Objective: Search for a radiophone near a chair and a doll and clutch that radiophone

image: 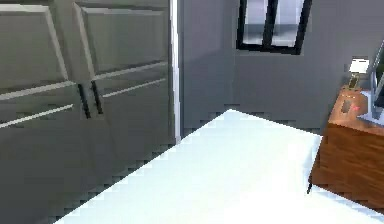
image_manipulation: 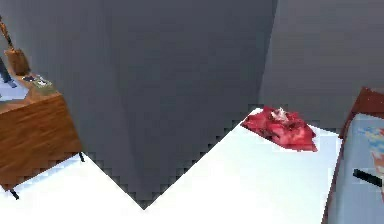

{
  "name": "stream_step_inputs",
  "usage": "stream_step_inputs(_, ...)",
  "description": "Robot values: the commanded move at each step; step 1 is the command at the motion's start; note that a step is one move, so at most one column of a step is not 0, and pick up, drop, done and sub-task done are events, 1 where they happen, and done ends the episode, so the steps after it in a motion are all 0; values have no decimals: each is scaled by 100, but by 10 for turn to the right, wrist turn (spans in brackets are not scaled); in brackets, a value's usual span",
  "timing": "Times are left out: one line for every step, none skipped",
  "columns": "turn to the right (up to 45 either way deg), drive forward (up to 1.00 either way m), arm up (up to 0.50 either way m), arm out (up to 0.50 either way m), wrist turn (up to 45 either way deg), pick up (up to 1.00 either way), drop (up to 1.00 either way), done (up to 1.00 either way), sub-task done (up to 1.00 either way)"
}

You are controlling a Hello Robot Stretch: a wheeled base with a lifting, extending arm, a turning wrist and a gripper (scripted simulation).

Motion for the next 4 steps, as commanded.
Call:
stream_step_inputs(330,0,0,0,0,0,0,0,0)
stream_step_inputs(0,30,0,0,0,0,0,0,0)
stream_step_inputs(450,0,0,0,0,0,0,0,0)
stream_step_inputs(120,0,0,0,0,0,0,0,0)
